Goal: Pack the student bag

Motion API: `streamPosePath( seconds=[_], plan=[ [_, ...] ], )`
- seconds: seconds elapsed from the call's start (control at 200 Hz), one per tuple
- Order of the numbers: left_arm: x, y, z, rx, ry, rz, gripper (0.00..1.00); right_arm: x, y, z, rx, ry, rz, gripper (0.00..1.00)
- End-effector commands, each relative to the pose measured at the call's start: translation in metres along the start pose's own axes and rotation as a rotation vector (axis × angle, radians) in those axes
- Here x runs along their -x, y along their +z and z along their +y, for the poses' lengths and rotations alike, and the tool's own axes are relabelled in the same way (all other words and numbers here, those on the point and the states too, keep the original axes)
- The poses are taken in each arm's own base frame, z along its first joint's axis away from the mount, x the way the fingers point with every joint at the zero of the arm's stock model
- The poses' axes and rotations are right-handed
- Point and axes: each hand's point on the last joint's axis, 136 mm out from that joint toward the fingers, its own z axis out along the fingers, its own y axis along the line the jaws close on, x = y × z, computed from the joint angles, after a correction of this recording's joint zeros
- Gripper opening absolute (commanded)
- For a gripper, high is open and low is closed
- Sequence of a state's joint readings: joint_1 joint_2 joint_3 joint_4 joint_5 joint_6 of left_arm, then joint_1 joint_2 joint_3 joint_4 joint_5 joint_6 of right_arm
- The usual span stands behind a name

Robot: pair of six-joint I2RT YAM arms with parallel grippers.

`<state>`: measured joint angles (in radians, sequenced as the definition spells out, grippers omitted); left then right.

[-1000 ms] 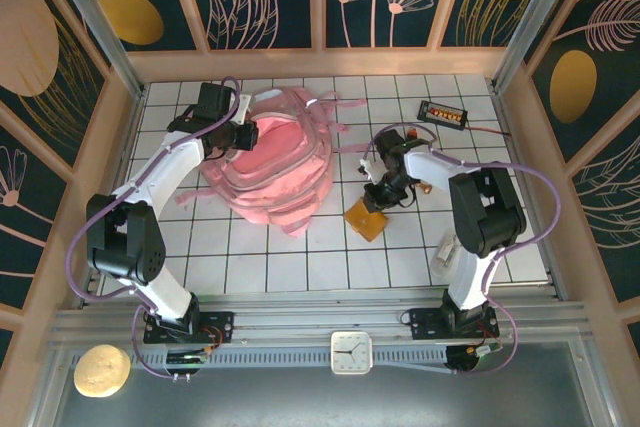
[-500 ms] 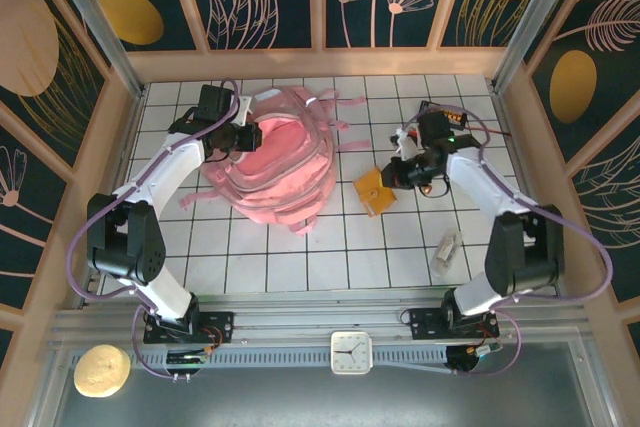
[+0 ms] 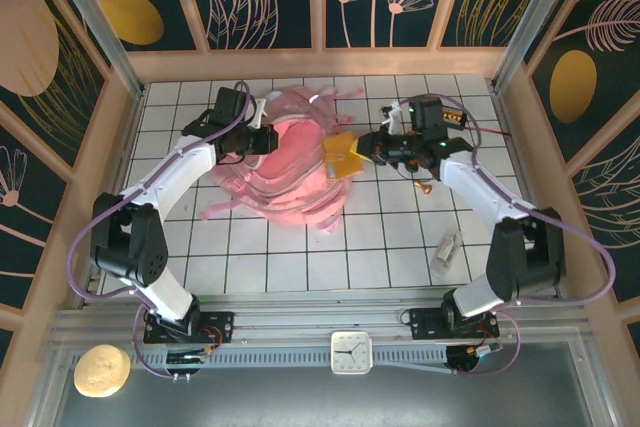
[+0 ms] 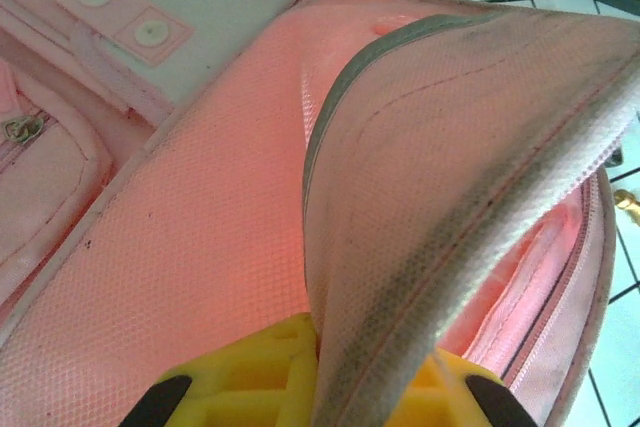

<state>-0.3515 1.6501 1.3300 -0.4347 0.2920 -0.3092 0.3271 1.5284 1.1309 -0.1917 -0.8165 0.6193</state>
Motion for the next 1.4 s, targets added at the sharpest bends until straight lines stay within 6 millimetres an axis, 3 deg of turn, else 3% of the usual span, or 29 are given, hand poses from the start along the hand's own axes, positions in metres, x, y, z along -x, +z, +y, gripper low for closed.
streamPosePath(
  seconds=[0.0,0.32,0.36,0.45,0.525,0.6,0.63,0.831,0.951,1.136,1.396],
  plan=[
    [0.036,-0.020,-0.051,-0.164,0.017,-0.122,0.00,0.028,0.025,0.022,0.084,0.039,-0.028,0.03],
    [0.039,-0.023,-0.069,-0.204,-0.021,-0.148,0.00,0.072,0.092,-0.006,-0.049,0.227,-0.139,0.07],
    [0.040,-0.024,-0.070,-0.204,-0.024,-0.151,0.00,0.073,0.099,-0.005,-0.063,0.243,-0.153,0.09],
    [0.042,-0.023,-0.072,-0.208,-0.030,-0.157,0.00,0.071,0.117,0.001,-0.072,0.269,-0.153,0.33],
    [0.043,-0.021,-0.072,-0.212,-0.034,-0.158,0.00,0.064,0.132,0.013,-0.034,0.273,-0.125,0.36],
    [0.042,-0.019,-0.071,-0.206,-0.033,-0.153,0.00,0.061,0.136,0.013,-0.032,0.294,-0.113,0.39],
    [0.042,-0.018,-0.070,-0.201,-0.031,-0.151,0.00,0.051,0.142,0.017,-0.036,0.289,-0.097,0.39],
    [0.047,-0.019,-0.064,-0.152,-0.010,-0.158,0.00,0.032,0.128,-0.001,-0.149,0.269,-0.100,0.37],
    [0.048,-0.019,-0.067,-0.168,0.002,-0.154,0.00,0.026,0.126,-0.012,-0.187,0.253,-0.096,0.22],
    [0.044,-0.019,-0.077,-0.227,0.016,-0.138,0.00,0.029,0.144,-0.030,-0.195,0.266,-0.085,0.02],
    [0.037,-0.016,-0.079,-0.262,0.002,-0.129,0.00,0.052,0.164,-0.029,-0.204,0.230,-0.106,0.06]
  ],
)
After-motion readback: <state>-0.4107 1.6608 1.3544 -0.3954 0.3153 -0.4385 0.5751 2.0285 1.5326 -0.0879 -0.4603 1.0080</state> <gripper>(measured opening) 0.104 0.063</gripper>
